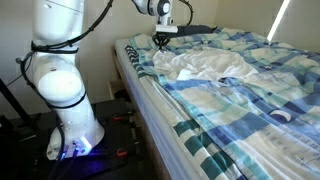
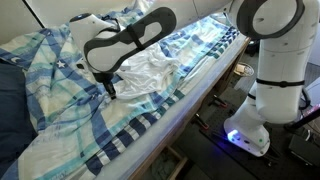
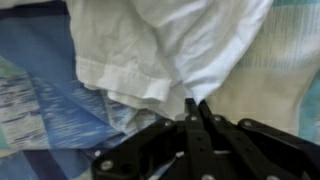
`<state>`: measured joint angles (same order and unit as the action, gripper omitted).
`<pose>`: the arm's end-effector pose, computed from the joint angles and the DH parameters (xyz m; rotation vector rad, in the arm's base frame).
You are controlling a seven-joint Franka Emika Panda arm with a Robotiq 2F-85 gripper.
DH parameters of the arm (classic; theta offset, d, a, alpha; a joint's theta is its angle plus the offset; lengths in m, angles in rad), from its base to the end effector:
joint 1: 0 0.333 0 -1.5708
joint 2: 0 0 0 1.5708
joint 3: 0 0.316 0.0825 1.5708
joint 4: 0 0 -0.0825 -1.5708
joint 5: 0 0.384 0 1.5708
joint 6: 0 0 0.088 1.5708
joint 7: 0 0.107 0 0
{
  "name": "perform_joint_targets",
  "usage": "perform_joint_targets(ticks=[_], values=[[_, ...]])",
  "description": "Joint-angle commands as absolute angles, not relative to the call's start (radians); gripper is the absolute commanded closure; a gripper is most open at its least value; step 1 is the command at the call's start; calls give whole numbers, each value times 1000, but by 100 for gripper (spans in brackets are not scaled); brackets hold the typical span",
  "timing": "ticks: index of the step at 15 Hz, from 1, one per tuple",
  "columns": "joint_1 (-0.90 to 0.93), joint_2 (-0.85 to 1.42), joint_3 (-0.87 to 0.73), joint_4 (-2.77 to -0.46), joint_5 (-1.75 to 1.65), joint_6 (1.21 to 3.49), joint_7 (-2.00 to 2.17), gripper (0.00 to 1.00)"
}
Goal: Fold the sleeves on the white t-shirt
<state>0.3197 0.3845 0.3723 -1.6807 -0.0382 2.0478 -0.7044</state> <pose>0.5226 0.3985 0.3919 -2.3356 -1.9441 -0.0148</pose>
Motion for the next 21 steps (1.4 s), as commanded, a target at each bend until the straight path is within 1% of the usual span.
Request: perform_joint_targets(ticks=[1,10,17,21], values=[[329,398,365,-1640,-62,1997,-710,100],[328,349,349,-1664,-69,2005,-651,99],[333,249,344,-1684,-89,1996,-474,99],[322,202,343,-1735,-65,2042,-389,99]])
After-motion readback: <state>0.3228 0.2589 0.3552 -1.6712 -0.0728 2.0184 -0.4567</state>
